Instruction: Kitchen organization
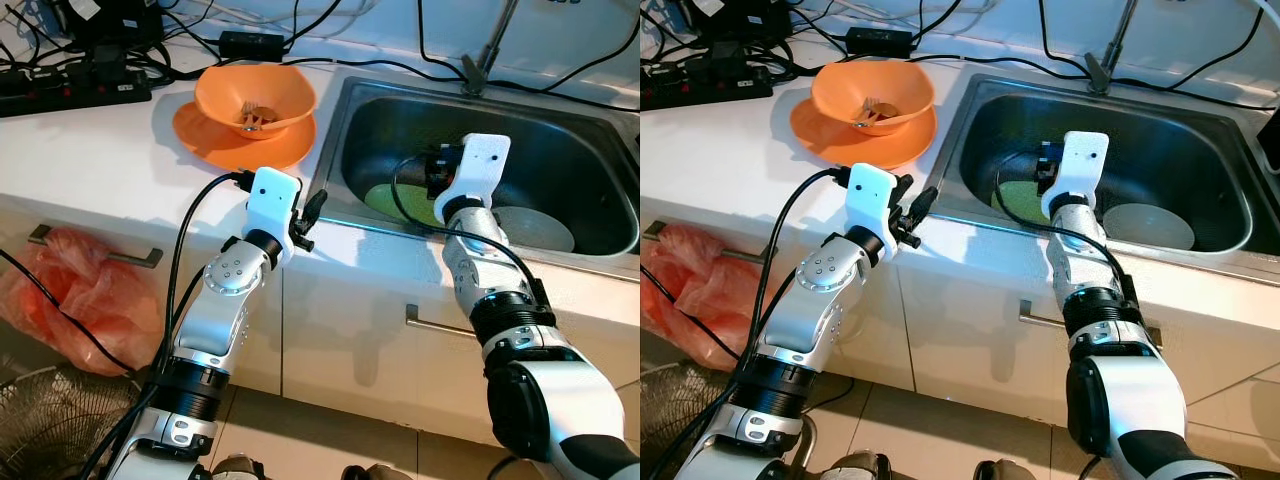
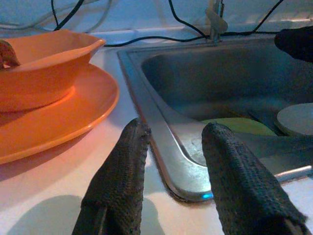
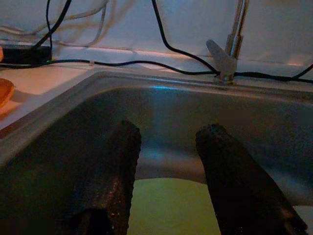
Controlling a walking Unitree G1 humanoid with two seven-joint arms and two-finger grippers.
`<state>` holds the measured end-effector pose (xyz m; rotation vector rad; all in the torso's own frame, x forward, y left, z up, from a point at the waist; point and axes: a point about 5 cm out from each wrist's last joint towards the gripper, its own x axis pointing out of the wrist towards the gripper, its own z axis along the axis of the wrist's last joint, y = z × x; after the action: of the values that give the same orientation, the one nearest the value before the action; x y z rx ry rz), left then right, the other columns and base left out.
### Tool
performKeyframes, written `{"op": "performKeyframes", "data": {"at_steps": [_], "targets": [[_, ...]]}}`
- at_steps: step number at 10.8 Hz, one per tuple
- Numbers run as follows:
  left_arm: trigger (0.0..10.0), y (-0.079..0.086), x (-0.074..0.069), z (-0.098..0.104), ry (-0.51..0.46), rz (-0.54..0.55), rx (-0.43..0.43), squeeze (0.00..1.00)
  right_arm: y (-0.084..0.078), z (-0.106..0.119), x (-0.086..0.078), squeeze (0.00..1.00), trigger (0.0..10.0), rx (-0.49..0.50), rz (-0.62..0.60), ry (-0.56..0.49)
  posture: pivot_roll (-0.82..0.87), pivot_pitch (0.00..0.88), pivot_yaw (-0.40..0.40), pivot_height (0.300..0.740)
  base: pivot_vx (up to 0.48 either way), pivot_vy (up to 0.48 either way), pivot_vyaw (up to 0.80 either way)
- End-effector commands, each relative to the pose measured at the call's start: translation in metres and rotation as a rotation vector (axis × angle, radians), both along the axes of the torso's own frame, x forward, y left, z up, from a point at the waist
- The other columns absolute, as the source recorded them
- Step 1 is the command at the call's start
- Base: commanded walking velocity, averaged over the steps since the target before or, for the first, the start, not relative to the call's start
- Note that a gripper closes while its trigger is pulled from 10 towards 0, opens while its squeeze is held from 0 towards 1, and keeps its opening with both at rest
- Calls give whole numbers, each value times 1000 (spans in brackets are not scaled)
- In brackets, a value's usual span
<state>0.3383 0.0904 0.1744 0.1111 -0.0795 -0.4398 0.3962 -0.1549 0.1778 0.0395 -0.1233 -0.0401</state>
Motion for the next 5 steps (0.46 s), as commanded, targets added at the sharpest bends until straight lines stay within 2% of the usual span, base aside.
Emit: {"op": "performKeyframes", "data": {"at_steps": [1,3,4,5], "targets": [[10000,-4,-1,11,-33,-22,-4,0,2,14,2,0,10000,-2,18,-53,87,99,-74,740,0,0,0],[10000,9,2,37,-152,61,15,0,7,27,0,0,10000,-11,65,-127,86,105,-74,740,0,0,0],[10000,11,2,43,-185,81,29,0,7,28,-1,0,10000,-13,72,-139,89,106,-74,740,0,0,0],[10000,18,1,64,-309,161,115,0,9,19,-4,0,10000,-12,70,-128,91,109,-74,740,0,0,0]]}}
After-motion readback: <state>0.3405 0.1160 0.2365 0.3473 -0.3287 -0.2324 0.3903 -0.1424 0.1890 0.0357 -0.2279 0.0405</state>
